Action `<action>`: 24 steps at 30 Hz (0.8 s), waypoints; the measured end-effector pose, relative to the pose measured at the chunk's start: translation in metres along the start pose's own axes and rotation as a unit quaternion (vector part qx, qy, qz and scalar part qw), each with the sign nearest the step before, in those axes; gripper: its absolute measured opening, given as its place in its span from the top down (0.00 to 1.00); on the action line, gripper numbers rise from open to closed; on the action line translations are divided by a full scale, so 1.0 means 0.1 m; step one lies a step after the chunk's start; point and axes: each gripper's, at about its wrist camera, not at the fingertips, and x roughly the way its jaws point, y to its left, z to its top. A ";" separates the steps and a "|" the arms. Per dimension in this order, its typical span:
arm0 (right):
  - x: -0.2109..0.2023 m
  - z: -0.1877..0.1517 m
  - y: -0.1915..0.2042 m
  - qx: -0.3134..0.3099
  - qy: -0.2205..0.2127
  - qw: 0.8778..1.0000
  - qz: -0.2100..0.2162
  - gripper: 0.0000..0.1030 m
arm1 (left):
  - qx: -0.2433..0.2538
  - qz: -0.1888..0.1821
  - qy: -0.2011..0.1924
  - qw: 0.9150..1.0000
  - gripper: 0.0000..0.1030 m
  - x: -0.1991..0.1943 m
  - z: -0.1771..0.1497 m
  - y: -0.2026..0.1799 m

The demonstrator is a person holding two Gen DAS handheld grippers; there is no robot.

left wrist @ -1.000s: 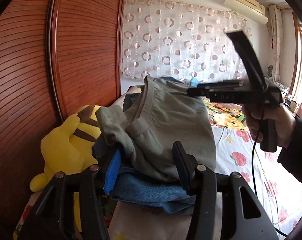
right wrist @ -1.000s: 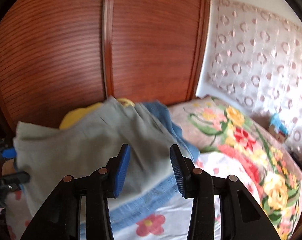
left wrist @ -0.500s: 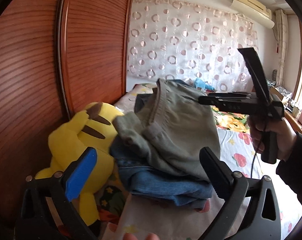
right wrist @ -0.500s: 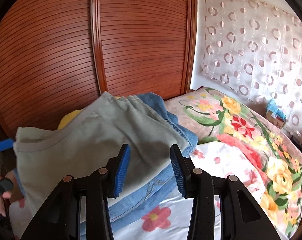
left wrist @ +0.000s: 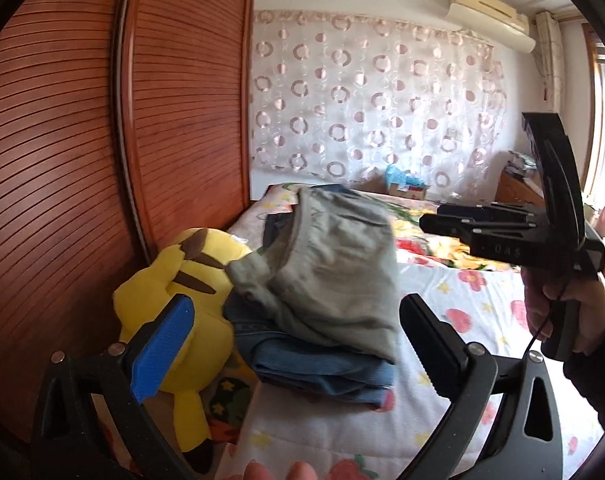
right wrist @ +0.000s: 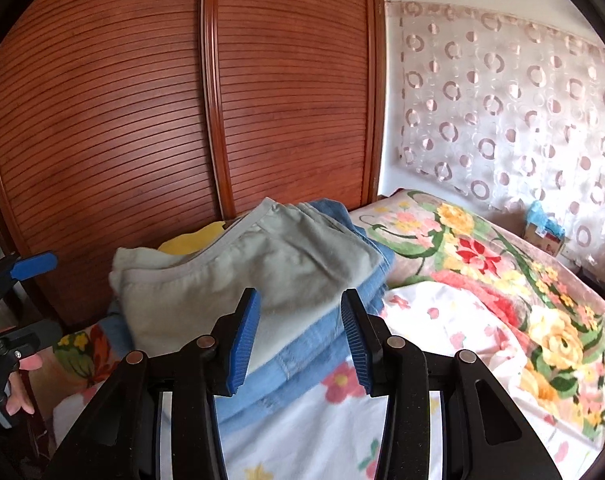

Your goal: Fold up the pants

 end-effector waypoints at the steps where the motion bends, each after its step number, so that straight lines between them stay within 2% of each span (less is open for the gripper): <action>1: -0.08 -0.04 0.02 0.002 -0.001 1.000 -0.004 0.53 | 0.002 -0.006 0.001 1.000 0.00 -0.02 0.01 -0.03; 18: -1.26 -0.61 0.31 0.039 -0.024 0.996 -0.073 0.45 | 0.049 -0.057 0.000 0.997 0.00 -0.28 -0.08 -0.59; 24: -1.52 -0.83 0.39 0.053 -0.027 0.993 -0.101 0.33 | 0.056 -0.090 0.018 0.994 0.00 -0.29 -0.17 -0.77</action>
